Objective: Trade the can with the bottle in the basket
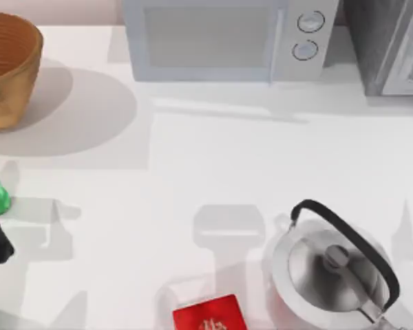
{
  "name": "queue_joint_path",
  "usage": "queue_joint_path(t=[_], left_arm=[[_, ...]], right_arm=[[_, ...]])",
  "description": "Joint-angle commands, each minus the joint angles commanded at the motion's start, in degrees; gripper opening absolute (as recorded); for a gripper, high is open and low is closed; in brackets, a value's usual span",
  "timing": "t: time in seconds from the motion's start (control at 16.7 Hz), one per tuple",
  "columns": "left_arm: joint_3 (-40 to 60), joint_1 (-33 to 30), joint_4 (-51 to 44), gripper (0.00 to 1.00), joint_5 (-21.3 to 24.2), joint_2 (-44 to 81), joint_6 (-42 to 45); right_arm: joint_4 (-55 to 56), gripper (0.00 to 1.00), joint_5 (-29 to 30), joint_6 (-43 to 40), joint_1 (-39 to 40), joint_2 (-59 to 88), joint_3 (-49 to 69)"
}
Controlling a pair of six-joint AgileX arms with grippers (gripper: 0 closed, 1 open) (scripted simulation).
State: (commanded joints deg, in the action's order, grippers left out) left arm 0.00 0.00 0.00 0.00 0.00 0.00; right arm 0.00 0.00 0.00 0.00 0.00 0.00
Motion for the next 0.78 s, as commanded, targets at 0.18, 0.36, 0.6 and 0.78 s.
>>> queue_joint_path(t=[0.18, 0.36, 0.6, 0.78], left_arm=[[0.5, 0.1, -0.2, 1.00, 0.0, 0.5, 0.0], [5.6, 0.7, -2.5, 1.00, -0.1, 5.7, 0.1], [19.5, 1.8, -9.2, 1.00, 0.4, 20.1, 0.6], [33.8, 2.7, -16.5, 1.00, 1.2, 35.1, 1.4]], right_arm=[[0.0, 1.00, 0.0, 0.0, 0.0, 0.0, 0.0], [0.0, 1.00, 0.0, 0.0, 0.0, 0.0, 0.0], [0.0, 1.00, 0.0, 0.0, 0.0, 0.0, 0.0], [0.0, 1.00, 0.0, 0.0, 0.0, 0.0, 0.0]])
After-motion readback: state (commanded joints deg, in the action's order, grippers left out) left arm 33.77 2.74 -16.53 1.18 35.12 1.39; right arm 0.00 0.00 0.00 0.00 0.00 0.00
